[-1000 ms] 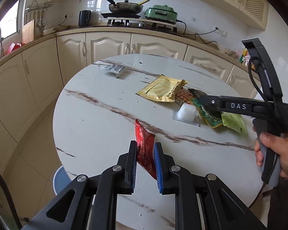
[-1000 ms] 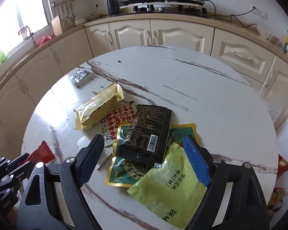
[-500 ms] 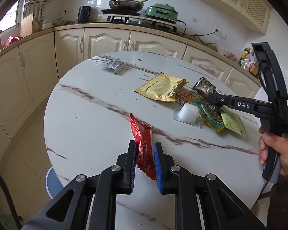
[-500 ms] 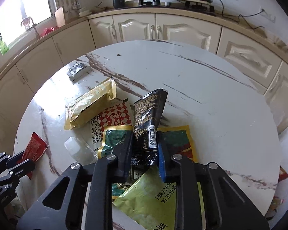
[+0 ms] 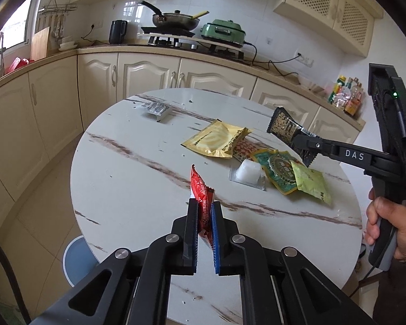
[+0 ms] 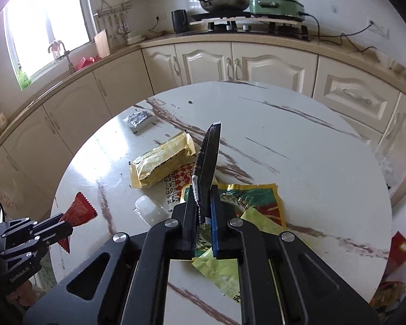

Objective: Collect trash
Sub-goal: 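Carry both packets over the blue bucket and open both grippers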

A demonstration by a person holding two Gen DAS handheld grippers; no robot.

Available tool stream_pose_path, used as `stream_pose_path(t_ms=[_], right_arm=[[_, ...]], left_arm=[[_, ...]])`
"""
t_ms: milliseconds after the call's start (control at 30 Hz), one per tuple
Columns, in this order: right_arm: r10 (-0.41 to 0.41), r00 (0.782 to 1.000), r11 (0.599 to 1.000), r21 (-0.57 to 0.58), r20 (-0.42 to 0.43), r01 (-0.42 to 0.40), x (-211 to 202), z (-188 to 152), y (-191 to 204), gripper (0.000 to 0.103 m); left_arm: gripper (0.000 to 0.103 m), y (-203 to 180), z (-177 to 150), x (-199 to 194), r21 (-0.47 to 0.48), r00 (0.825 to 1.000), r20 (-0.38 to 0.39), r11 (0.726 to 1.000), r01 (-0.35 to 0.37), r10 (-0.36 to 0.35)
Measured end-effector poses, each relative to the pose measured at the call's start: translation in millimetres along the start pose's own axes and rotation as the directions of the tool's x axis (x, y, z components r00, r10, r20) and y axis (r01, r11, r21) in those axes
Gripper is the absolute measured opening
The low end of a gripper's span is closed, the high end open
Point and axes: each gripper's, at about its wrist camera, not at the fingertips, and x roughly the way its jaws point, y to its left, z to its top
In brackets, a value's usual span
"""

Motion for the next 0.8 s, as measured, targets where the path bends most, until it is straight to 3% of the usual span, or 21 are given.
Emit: stream_pose_path(t_ms=[233,433,600,800], right_arm=[[0.077,0.996,0.996,-0.044,0.044,-0.075,-29,4,38,0.008],[0.216,0.976,0.968,-0.138,0.028,-0.210,-26,1,120,0.008],[0.338,0.940,0.910,-0.241,-0.043,-0.338,0,-13,216,0.009],[0.423,0.886,0.829,-0.312,-0.190,-0.463,63,-46,325,0.009]], left_arm=[[0.004,8,-1,-42,-0.024,0.998,0.067,1.000,-0.008,0.009],[0.004,47,-14,-99,-0.081,0.988,0.126,0.994,-0.074,0.084],[0.004,103,-37,-145,-0.159,0.972,0.128,0.972,-0.174,0.195],[0.004,176,-74,-167,-0.256,0.952,0.046,0.924,-0.283,0.304]])
